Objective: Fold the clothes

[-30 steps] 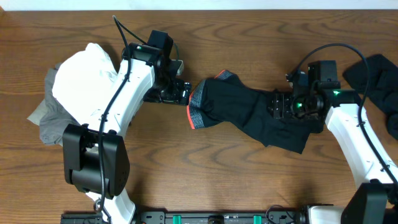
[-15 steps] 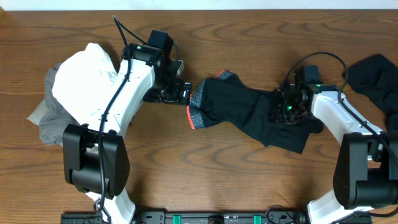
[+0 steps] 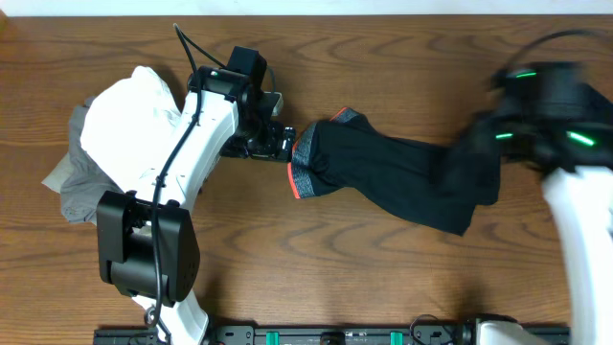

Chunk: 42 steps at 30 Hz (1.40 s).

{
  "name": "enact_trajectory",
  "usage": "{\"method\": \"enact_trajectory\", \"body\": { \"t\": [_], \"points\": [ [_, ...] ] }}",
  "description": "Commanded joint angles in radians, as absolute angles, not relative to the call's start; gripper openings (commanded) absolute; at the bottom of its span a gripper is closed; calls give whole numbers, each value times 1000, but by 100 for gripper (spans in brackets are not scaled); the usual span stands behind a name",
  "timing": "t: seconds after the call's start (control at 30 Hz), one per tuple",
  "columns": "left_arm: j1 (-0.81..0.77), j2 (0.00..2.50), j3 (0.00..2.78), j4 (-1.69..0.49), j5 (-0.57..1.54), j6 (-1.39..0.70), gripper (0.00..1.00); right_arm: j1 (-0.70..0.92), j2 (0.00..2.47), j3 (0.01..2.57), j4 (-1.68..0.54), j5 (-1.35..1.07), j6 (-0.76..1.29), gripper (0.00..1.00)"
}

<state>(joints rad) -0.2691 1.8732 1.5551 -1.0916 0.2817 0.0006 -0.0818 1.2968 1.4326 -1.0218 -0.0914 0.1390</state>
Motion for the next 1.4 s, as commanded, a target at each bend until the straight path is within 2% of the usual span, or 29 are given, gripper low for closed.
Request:
{"method": "enact_trajectory", "body": {
  "t": [0.0, 0.13, 0.2, 0.27, 0.37, 0.47, 0.57, 0.8, 0.9, 1.17, 1.27, 1.37],
  "points": [
    [-268, 1876, 1550, -1091, 273, 7, 94, -197, 1203, 1519, -1061, 201, 164, 1],
    [-268, 1876, 1550, -1092, 273, 7, 94, -358, 1156, 1541, -1080, 241, 185, 3],
    [-268, 1876, 1550, -1093, 273, 7, 94, -425, 1159, 1541, -1115, 334, 267, 4],
    [-268, 1876, 1550, -1096, 273, 7, 94, -477, 1167, 1541, -1139, 383, 357, 24],
    [-268, 1876, 1550, -1100, 273, 7, 97, -513, 1185, 1541, -1130, 175, 374, 33],
    [-268, 1876, 1550, -1098, 273, 7, 98, -502, 1219, 1541, -1114, -112, 273, 45],
    [-268, 1876, 1550, -1087, 277, 8, 98, -481, 1270, 1540, -1125, -255, 185, 50],
    [-273, 1876, 1550, -903, 435, 138, 98, -418, 1398, 1539, -1189, -363, 93, 50],
    [-295, 1880, 1550, -805, 435, 139, 98, -397, 1434, 1539, -1189, -439, 43, 51],
    [-370, 2004, 1550, -602, 434, 138, 100, -337, 1457, 1539, -1191, -442, 44, 50],
    [-390, 2067, 1550, -552, 434, 138, 90, -332, 1457, 1539, -1203, -442, 43, 50],
    [-401, 2096, 1550, -519, 424, 138, 74, -332, 1457, 1539, -1221, -433, 43, 50]
  ]
}}
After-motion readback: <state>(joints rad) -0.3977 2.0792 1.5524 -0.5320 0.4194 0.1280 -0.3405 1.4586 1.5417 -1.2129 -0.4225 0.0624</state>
